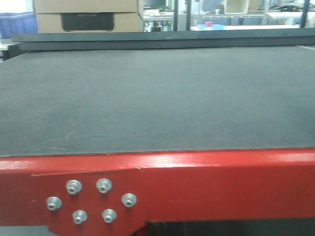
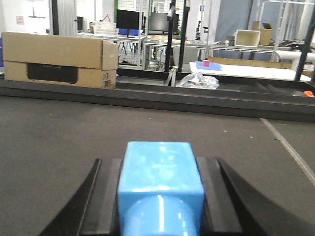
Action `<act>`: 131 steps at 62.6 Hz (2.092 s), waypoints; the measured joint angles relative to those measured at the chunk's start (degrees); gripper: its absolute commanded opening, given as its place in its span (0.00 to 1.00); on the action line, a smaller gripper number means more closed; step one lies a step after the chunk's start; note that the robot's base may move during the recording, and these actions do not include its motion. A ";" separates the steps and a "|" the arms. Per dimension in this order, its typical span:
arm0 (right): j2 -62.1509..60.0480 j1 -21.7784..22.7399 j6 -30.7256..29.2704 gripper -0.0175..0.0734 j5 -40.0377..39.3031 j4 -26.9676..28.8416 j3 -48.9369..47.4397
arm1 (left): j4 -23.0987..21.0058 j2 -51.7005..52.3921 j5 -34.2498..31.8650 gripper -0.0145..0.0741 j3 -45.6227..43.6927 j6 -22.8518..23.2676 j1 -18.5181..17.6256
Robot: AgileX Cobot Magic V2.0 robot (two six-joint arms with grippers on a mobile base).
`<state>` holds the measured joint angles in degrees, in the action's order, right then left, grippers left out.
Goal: Grab block from conveyor and place in blue bin
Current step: 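Drive the base away from the belt toward the blue bin shelves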
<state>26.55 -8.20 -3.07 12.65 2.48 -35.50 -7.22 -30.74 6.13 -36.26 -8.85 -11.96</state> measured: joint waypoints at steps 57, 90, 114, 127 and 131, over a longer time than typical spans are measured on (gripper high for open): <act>0.00 0.00 -0.12 0.01 0.05 0.00 0.00 | 0.00 0.00 -0.10 0.04 0.00 0.00 0.00; 0.00 0.00 0.06 0.01 0.05 0.00 0.00 | 0.00 0.00 -0.10 0.04 0.00 0.00 0.00; 0.00 0.00 -0.10 0.01 0.05 0.00 0.00 | 0.00 0.00 -0.10 0.04 0.00 0.00 0.00; 0.00 0.00 -0.10 0.01 0.05 0.00 0.00 | 0.00 0.00 -0.10 0.04 0.00 0.00 0.00; 0.00 0.00 -0.10 0.01 0.05 0.00 0.00 | 0.00 0.00 -0.10 0.04 0.00 0.00 0.00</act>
<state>26.55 -8.20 -3.17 12.69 2.48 -35.50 -7.22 -30.74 6.03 -36.26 -8.85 -11.96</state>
